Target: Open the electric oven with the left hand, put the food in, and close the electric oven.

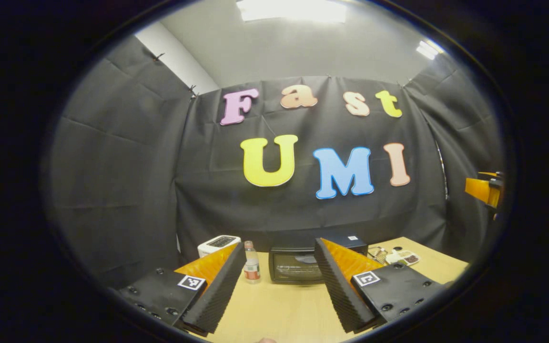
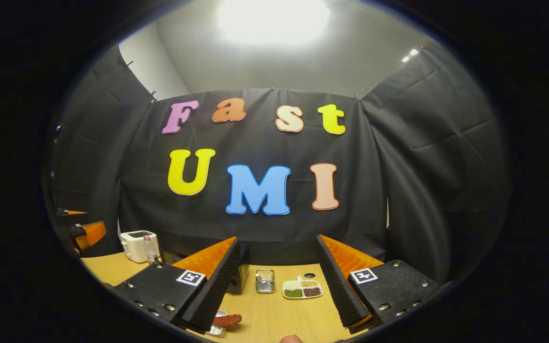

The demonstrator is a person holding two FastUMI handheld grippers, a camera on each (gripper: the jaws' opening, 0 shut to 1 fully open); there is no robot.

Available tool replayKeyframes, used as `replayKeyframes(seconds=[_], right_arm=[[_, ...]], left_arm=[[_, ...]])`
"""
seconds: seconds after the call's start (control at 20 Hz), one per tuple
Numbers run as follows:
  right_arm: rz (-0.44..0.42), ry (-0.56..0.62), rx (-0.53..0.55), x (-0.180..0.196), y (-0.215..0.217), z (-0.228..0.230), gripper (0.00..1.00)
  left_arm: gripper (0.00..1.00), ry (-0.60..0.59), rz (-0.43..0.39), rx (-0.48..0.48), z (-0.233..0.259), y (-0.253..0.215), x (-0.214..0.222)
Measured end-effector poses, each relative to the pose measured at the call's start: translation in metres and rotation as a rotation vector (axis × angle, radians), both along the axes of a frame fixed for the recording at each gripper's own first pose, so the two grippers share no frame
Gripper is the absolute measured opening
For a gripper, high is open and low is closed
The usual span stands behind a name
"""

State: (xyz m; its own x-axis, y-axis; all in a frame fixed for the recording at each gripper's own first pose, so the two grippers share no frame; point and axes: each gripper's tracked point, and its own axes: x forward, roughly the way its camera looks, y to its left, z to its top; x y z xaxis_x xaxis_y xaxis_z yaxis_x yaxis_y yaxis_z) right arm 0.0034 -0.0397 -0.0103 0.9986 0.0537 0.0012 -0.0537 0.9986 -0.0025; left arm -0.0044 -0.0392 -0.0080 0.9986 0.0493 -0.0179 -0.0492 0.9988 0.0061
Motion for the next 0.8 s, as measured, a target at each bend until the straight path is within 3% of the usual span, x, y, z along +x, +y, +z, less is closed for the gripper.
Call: replayKeyframes(seconds=[0.2, 0.25, 0.4, 0.8], right_arm=[[-0.01, 0.0, 0.015, 0.002, -0.019, -0.007, 0.95], [-0.011, 0.01, 0.022, 0.002, -0.021, -0.011, 0.91], [-0.02, 0.022, 0.021, 0.004, -0.027, -0.017, 0.95], [-0.089, -0.006, 0.036, 0.03, -0.023, -0.014, 0.95]], left_arm=[[1.0, 0.003, -0.01, 0.001, 0.0, -0.017, 0.003], [1.0, 0.002, -0.012, -0.001, 0.002, -0.02, 0.006], [1.0, 0.001, -0.027, 0.003, 0.002, -0.028, 0.018], [1.0, -0.004, -0.109, 0.008, -0.011, -0.045, 0.097]])
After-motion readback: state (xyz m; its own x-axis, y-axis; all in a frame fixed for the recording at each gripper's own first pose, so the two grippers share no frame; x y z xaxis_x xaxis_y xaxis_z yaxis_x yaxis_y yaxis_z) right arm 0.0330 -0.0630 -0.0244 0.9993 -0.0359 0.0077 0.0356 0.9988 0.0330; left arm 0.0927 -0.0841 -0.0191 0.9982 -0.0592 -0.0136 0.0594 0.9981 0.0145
